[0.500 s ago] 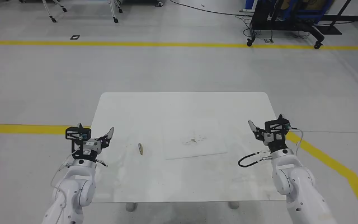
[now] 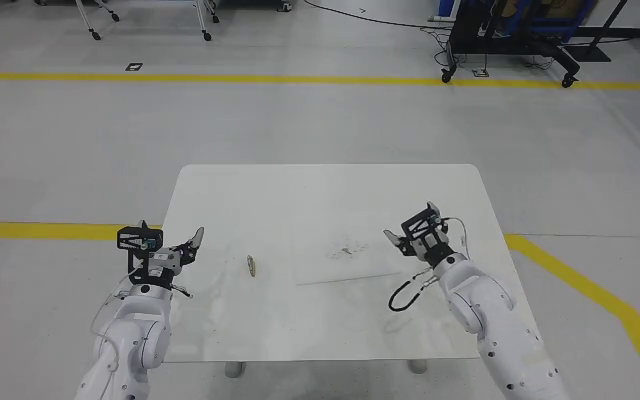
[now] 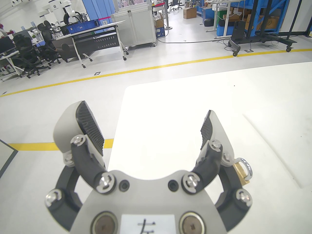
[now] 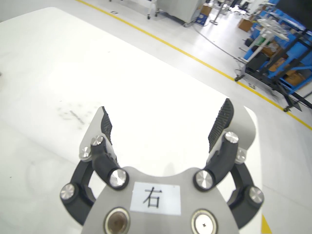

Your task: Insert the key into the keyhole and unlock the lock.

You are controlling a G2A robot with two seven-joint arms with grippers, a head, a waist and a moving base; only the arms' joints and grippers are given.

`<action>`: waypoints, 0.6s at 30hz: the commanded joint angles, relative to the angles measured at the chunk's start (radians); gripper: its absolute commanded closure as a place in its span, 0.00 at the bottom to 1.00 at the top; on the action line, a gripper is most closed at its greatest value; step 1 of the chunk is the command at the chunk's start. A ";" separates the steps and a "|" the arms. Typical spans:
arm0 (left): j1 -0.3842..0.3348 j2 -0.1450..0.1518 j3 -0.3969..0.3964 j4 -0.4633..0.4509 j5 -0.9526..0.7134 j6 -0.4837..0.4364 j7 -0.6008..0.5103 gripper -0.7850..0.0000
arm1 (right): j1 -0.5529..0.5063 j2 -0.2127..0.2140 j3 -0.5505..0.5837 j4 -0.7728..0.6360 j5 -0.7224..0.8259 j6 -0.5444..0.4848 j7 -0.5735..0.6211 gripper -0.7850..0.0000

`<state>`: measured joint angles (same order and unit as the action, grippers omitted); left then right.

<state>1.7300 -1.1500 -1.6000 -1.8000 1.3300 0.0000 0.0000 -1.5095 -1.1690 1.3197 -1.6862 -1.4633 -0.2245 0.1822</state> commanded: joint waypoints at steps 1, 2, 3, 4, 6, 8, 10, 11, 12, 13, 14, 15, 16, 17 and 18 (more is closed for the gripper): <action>0.000 0.000 0.000 0.000 0.000 0.000 0.000 0.00 | 0.049 -0.006 -0.045 0.044 -0.030 0.004 0.020 0.00; 0.000 0.000 0.000 0.000 0.000 0.000 0.000 0.00 | 0.053 -0.007 -0.050 0.047 -0.036 0.011 0.021 0.00; 0.000 0.000 0.000 0.000 0.000 0.000 0.000 0.00 | 0.053 -0.007 -0.050 0.047 -0.036 0.011 0.021 0.00; 0.000 0.000 0.000 0.000 0.000 0.000 0.000 0.00 | 0.053 -0.007 -0.050 0.047 -0.036 0.011 0.021 0.00; 0.000 0.000 0.000 0.000 0.000 0.000 0.000 0.00 | 0.053 -0.007 -0.050 0.047 -0.036 0.011 0.021 0.00; 0.000 0.000 0.000 0.000 0.000 0.000 0.000 0.00 | 0.053 -0.007 -0.050 0.047 -0.036 0.011 0.021 0.00; 0.000 0.000 0.000 0.000 0.000 0.000 0.000 0.00 | 0.053 -0.007 -0.050 0.047 -0.036 0.011 0.021 0.00; 0.000 0.000 0.000 0.000 0.000 0.000 0.000 0.00 | 0.053 -0.007 -0.050 0.047 -0.036 0.011 0.021 0.00; 0.000 0.000 0.000 0.000 0.000 0.000 0.000 0.00 | 0.053 -0.007 -0.050 0.047 -0.036 0.011 0.021 0.00; 0.000 0.000 0.000 0.000 0.000 0.000 0.000 0.00 | 0.053 -0.007 -0.050 0.047 -0.036 0.011 0.021 0.00; 0.000 0.000 0.000 0.000 0.000 0.000 0.000 0.00 | 0.053 -0.007 -0.050 0.047 -0.036 0.011 0.021 0.00; 0.000 0.000 0.000 0.000 0.000 0.000 0.000 0.00 | 0.057 -0.008 -0.058 0.055 -0.024 -0.013 0.022 0.00; 0.000 0.000 0.000 0.000 0.000 0.000 0.000 0.00 | 0.075 -0.009 -0.067 0.073 -0.008 -0.052 0.027 0.00; 0.000 0.000 0.000 0.000 0.000 0.000 0.000 0.00 | 0.099 -0.009 -0.082 0.098 0.011 -0.121 0.027 0.00; 0.000 0.000 0.000 0.000 0.000 0.000 0.000 0.00 | 0.128 -0.009 -0.090 0.131 0.029 -0.181 0.030 0.00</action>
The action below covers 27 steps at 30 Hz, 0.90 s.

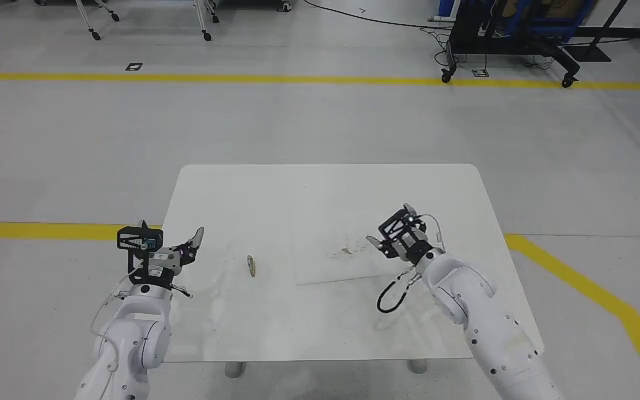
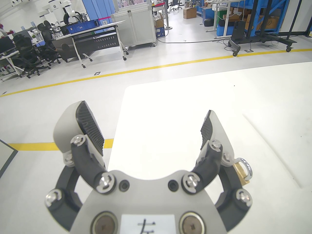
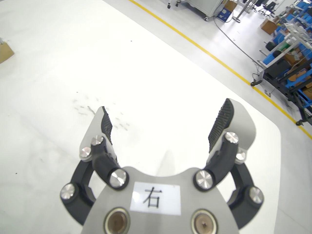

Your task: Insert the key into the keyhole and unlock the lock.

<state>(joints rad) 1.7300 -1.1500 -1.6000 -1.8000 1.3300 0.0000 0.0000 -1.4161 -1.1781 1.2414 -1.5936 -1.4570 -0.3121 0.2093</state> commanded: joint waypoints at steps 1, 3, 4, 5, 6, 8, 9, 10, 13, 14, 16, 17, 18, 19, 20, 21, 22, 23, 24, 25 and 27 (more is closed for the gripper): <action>0.000 0.000 0.000 0.000 0.000 0.000 0.000 0.00 | 0.068 -0.001 -0.026 0.074 0.042 -0.174 0.005 0.00; 0.000 0.000 0.000 0.000 0.000 0.000 0.000 0.00 | 0.134 -0.001 -0.048 0.153 0.074 -0.317 -0.009 0.00; 0.000 0.000 0.000 0.000 0.000 0.000 0.000 0.00 | 0.166 -0.002 -0.064 0.194 0.082 -0.387 -0.013 0.00; 0.000 0.000 0.000 0.000 0.000 0.000 0.000 0.00 | 0.199 -0.003 -0.075 0.236 0.090 -0.437 -0.018 0.00; 0.000 0.000 0.000 0.000 0.000 0.000 0.000 0.00 | 0.231 -0.005 -0.093 0.280 0.093 -0.490 -0.013 0.00; 0.000 0.000 0.000 0.000 0.000 0.000 0.000 0.00 | 0.290 -0.012 -0.129 0.348 0.091 -0.554 -0.010 0.00; 0.000 0.000 0.000 0.000 0.000 0.000 0.000 0.00 | 0.313 -0.016 -0.147 0.378 0.090 -0.577 -0.013 0.00; 0.000 0.000 0.000 0.000 0.000 0.000 0.000 0.00 | 0.334 -0.019 -0.162 0.403 0.089 -0.592 -0.018 0.04; 0.000 0.000 0.000 0.000 0.000 0.000 0.000 0.00 | 0.387 -0.031 -0.209 0.471 0.078 -0.617 -0.019 0.56; 0.000 0.000 0.000 0.000 0.000 0.000 0.000 0.00 | 0.404 -0.036 -0.226 0.495 0.074 -0.617 -0.007 0.59; 0.000 0.000 0.000 0.000 0.000 0.000 0.000 0.00 | 0.438 -0.048 -0.259 0.534 0.083 -0.618 0.010 0.65; 0.000 0.000 0.000 0.000 0.000 0.000 0.000 0.00 | 0.453 -0.053 -0.276 0.548 0.083 -0.625 0.016 0.68; 0.000 0.000 0.000 0.000 0.000 0.000 0.000 0.00 | 0.466 -0.058 -0.289 0.561 0.081 -0.627 0.019 0.69; 0.000 0.000 0.000 0.000 0.000 0.000 0.000 0.00 | 0.477 -0.062 -0.301 0.573 0.078 -0.625 0.024 0.73; 0.000 0.000 0.000 0.000 0.000 0.000 0.000 0.00 | 0.486 -0.065 -0.310 0.584 0.078 -0.625 0.026 0.75; 0.000 0.000 0.000 0.000 0.000 0.000 0.000 0.00 | 0.495 -0.069 -0.319 0.593 0.076 -0.622 0.029 0.78; 0.000 0.000 0.000 0.000 0.000 0.000 0.000 0.00 | 0.501 -0.072 -0.327 0.603 0.079 -0.621 0.028 0.80; 0.000 0.000 0.000 0.000 0.000 0.000 0.000 0.00 | 0.508 -0.074 -0.333 0.612 0.080 -0.620 0.028 0.85; 0.000 0.000 0.000 0.000 0.000 0.000 0.000 0.00 | 0.515 -0.077 -0.339 0.623 0.079 -0.615 0.032 0.91; 0.000 0.000 0.000 0.000 0.000 0.000 0.000 0.00 | 0.520 -0.079 -0.344 0.631 0.080 -0.610 0.035 0.95; 0.000 0.000 0.000 0.000 0.000 0.000 0.000 0.00 | 0.529 -0.084 -0.354 0.642 0.084 -0.604 0.036 1.00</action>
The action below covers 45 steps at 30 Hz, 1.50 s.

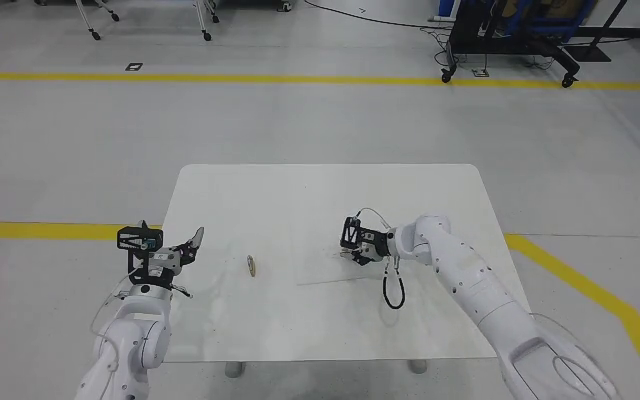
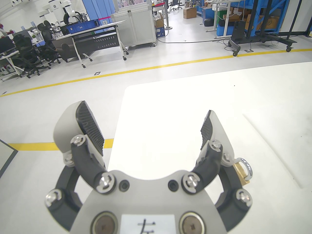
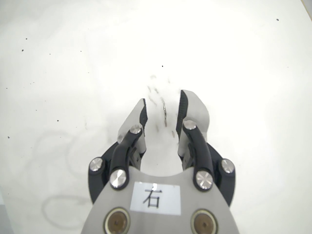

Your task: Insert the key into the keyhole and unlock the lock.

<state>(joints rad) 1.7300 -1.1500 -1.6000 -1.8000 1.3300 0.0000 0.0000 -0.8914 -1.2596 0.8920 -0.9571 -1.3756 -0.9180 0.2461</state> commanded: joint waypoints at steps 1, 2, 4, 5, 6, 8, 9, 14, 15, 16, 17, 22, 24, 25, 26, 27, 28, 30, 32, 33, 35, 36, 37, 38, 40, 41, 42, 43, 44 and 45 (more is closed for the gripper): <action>0.000 0.000 0.000 0.000 0.000 0.000 0.000 0.00 | 0.008 -0.004 -0.009 0.010 0.004 -0.001 -0.003 1.00; 0.000 0.000 0.000 0.000 0.000 0.000 0.000 0.00 | 0.012 -0.005 -0.012 0.014 0.004 -0.002 -0.008 1.00; 0.000 0.000 0.000 0.000 0.000 0.000 0.000 0.00 | 0.017 -0.006 -0.017 0.022 0.003 -0.007 -0.019 1.00; 0.000 0.000 0.000 0.000 0.000 0.000 0.000 0.00 | 0.019 -0.006 -0.020 0.023 -0.001 -0.008 -0.022 1.00; 0.000 0.000 0.000 0.000 0.000 0.000 0.000 0.00 | 0.020 -0.006 -0.023 0.022 -0.005 -0.009 -0.024 1.00; 0.000 0.000 0.000 0.000 0.000 0.000 0.000 0.00 | 0.020 -0.006 -0.026 0.017 -0.015 -0.008 -0.026 1.00; 0.000 0.000 0.000 0.000 0.000 0.000 0.000 0.00 | 0.020 -0.005 -0.027 0.013 -0.020 -0.005 -0.026 1.00; 0.000 0.000 0.000 0.000 0.000 0.000 0.000 0.00 | 0.004 0.004 -0.017 -0.021 -0.043 0.009 -0.053 1.00; 0.000 0.000 0.000 0.000 0.000 0.000 0.000 0.00 | -0.002 0.008 -0.013 -0.032 -0.050 0.012 -0.063 1.00; 0.000 0.000 0.000 0.000 0.000 0.000 0.000 0.00 | -0.009 0.011 -0.008 -0.040 -0.053 0.012 -0.074 1.00; 0.000 0.000 0.000 0.000 0.000 0.000 0.000 0.00 | -0.015 0.014 0.000 -0.046 -0.054 0.014 -0.087 1.00; 0.000 0.000 0.000 0.000 0.000 0.000 0.000 0.00 | -0.047 0.031 0.039 -0.075 -0.049 0.024 -0.161 1.00; 0.000 0.000 0.000 0.000 0.000 0.000 0.000 0.00 | -0.065 0.040 0.060 -0.090 -0.043 0.013 -0.210 1.00; 0.000 0.000 0.000 0.000 0.000 0.000 0.000 0.00 | -0.076 0.045 0.074 -0.094 -0.034 0.006 -0.242 1.00; 0.000 0.000 0.000 0.000 0.000 0.000 0.000 0.00 | -0.086 0.051 0.089 -0.097 -0.024 -0.007 -0.274 1.00; 0.000 0.000 0.000 0.000 0.000 0.000 0.000 0.00 | -0.099 0.056 0.111 -0.088 0.004 -0.014 -0.307 1.00; 0.000 0.000 0.000 0.000 0.000 0.000 0.000 0.00 | -0.102 0.057 0.117 -0.084 0.012 -0.015 -0.313 1.00; 0.000 0.000 0.000 0.000 0.000 0.000 0.000 0.00 | -0.102 0.057 0.117 -0.084 0.012 -0.015 -0.313 1.00; 0.000 0.000 0.000 0.000 0.000 0.000 0.000 0.00 | -0.102 0.057 0.117 -0.084 0.012 -0.015 -0.313 1.00; 0.000 0.000 0.000 0.000 0.000 0.000 0.000 0.00 | -0.102 0.057 0.117 -0.084 0.012 -0.015 -0.313 1.00; 0.000 0.000 0.000 0.000 0.000 0.000 0.000 0.00 | -0.102 0.057 0.117 -0.084 0.012 -0.015 -0.313 1.00; 0.000 0.000 0.000 0.000 0.000 0.000 0.000 0.00 | -0.102 0.057 0.117 -0.084 0.012 -0.015 -0.313 1.00; 0.000 0.000 0.000 0.000 0.000 0.000 0.000 0.00 | -0.102 0.057 0.117 -0.084 0.012 -0.015 -0.313 1.00; 0.000 0.000 0.000 0.000 0.000 0.000 0.000 0.00 | -0.102 0.057 0.117 -0.084 0.012 -0.015 -0.313 1.00; 0.000 0.000 0.000 0.000 0.000 0.000 0.000 0.00 | -0.109 0.056 0.111 -0.094 0.021 -0.024 -0.320 1.00; 0.000 0.000 0.000 0.000 0.000 0.000 0.000 0.00 | -0.115 0.054 0.108 -0.098 0.039 -0.033 -0.338 1.00; 0.000 0.000 0.000 0.000 0.000 0.000 0.000 0.00 | -0.119 0.052 0.109 -0.089 0.068 -0.045 -0.361 1.00; 0.000 0.000 0.000 0.000 0.000 0.000 0.000 0.00 | -0.118 0.050 0.112 -0.073 0.105 -0.061 -0.389 1.00; 0.000 0.000 0.000 0.000 0.000 0.000 0.000 0.00 | -0.124 0.046 0.118 -0.052 0.188 -0.094 -0.450 1.00; 0.000 0.000 0.000 0.000 0.000 0.000 0.000 0.00 | -0.133 0.042 0.099 -0.050 0.261 -0.094 -0.500 1.00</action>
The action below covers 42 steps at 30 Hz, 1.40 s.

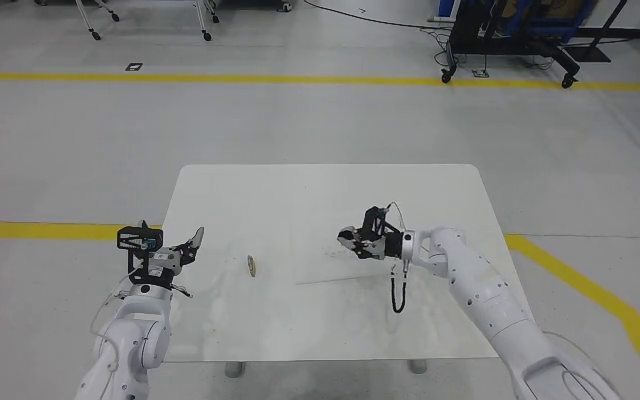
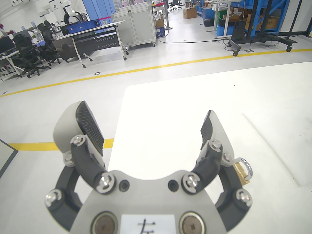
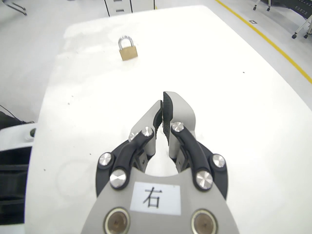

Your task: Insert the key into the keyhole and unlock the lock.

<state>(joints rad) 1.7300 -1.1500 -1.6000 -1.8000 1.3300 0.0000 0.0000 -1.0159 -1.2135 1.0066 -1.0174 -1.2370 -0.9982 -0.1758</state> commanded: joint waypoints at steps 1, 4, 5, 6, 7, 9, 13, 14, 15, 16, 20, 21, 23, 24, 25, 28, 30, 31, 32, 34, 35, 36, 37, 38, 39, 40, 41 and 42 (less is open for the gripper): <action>0.000 0.000 0.000 0.000 0.000 0.000 0.000 0.00 | -0.013 -0.005 -0.033 0.020 0.192 -0.014 -0.114 1.00; 0.000 0.000 0.000 0.000 0.000 0.000 0.000 0.00 | -0.004 0.005 -0.065 0.052 0.331 -0.014 -0.158 1.00; 0.000 0.000 0.000 0.000 0.000 0.000 0.000 0.00 | -0.005 0.010 -0.074 0.050 0.369 -0.014 -0.175 1.00; 0.000 0.000 0.000 0.000 0.000 0.000 0.000 0.00 | -0.008 0.017 -0.081 0.043 0.408 -0.014 -0.199 1.00; 0.000 0.000 0.000 0.000 0.000 0.000 0.000 0.00 | -0.010 0.019 -0.082 0.038 0.421 -0.014 -0.210 1.00; 0.000 0.000 0.000 0.000 0.000 0.000 0.000 0.00 | -0.010 0.019 -0.082 0.038 0.421 -0.014 -0.210 1.00; 0.000 0.000 0.000 0.000 0.000 0.000 0.000 0.00 | -0.010 0.019 -0.082 0.038 0.421 -0.014 -0.210 1.00; 0.000 0.000 0.000 0.000 0.000 0.000 0.000 0.00 | -0.010 0.019 -0.082 0.038 0.421 -0.014 -0.210 1.00; -0.001 -0.001 -0.002 0.003 -0.021 -0.003 0.000 0.00 | -0.010 0.019 -0.082 0.038 0.421 -0.014 -0.210 1.00; -0.003 -0.004 -0.008 0.006 -0.091 -0.021 0.005 0.00 | -0.010 0.019 -0.082 0.038 0.421 -0.014 -0.210 1.00; -0.019 -0.011 -0.014 0.013 -0.416 -0.190 -0.003 0.00 | -0.023 0.017 -0.086 0.032 0.470 -0.014 -0.198 1.00; -0.030 -0.013 -0.007 0.019 -0.501 -0.236 -0.026 0.00 | -0.022 0.015 -0.090 0.042 0.510 -0.014 -0.181 1.00; -0.064 -0.018 0.020 0.028 -0.691 -0.302 -0.097 0.00 | -0.022 0.008 -0.116 0.029 0.608 -0.014 -0.155 1.00; -0.087 -0.019 0.038 0.032 -0.772 -0.337 -0.153 0.00 | -0.023 0.007 -0.131 0.026 0.664 -0.014 -0.141 1.00; -0.109 -0.020 0.058 0.038 -0.847 -0.359 -0.208 0.00 | -0.019 0.007 -0.140 0.027 0.709 -0.014 -0.126 1.00; -0.185 -0.024 0.128 0.063 -1.072 -0.390 -0.395 0.00 | -0.012 0.011 -0.163 0.037 0.805 -0.014 -0.077 1.00; -0.243 -0.027 0.179 0.089 -1.232 -0.376 -0.524 0.00 | -0.011 0.014 -0.173 0.045 0.855 -0.014 -0.056 1.00; -0.277 -0.029 0.198 0.108 -1.295 -0.357 -0.584 0.00 | -0.012 0.014 -0.178 0.043 0.878 -0.014 -0.047 1.00; -0.311 -0.029 0.218 0.121 -1.319 -0.343 -0.636 0.00 | -0.015 0.015 -0.185 0.042 0.903 -0.014 -0.036 1.00; -0.359 -0.033 0.255 0.141 -1.334 -0.335 -0.675 0.00 | -0.016 0.017 -0.194 0.036 0.941 -0.014 -0.015 1.00; -0.375 -0.035 0.272 0.150 -1.343 -0.330 -0.681 0.00 | -0.017 0.018 -0.197 0.032 0.958 -0.014 -0.008 1.00; -0.390 -0.036 0.283 0.158 -1.331 -0.320 -0.679 0.00 | -0.018 0.019 -0.201 0.025 0.976 -0.014 -0.001 1.00; -0.404 -0.036 0.292 0.163 -1.294 -0.301 -0.675 0.00 | -0.020 0.020 -0.207 0.014 0.993 -0.014 0.012 1.00; -0.413 -0.036 0.299 0.162 -1.264 -0.283 -0.669 0.00 | -0.019 0.022 -0.212 0.010 1.008 -0.014 0.030 1.00; -0.413 -0.036 0.299 0.162 -1.264 -0.283 -0.669 0.00 | -0.017 0.023 -0.212 0.010 1.010 -0.014 0.036 1.00; -0.413 -0.036 0.299 0.162 -1.264 -0.283 -0.669 0.00 | -0.017 0.023 -0.212 0.010 1.010 -0.014 0.036 1.00; -0.413 -0.036 0.299 0.162 -1.264 -0.283 -0.669 0.00 | -0.017 0.023 -0.212 0.010 1.010 -0.014 0.036 1.00; -0.413 -0.036 0.299 0.162 -1.264 -0.283 -0.669 0.00 | -0.017 0.023 -0.212 0.010 1.010 -0.014 0.036 1.00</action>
<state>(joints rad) 1.3158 -1.1863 -1.3008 -1.6378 0.0710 -0.2816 -0.6687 -1.0332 -1.1900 0.7945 -1.0081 -0.2252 -1.0123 -0.1379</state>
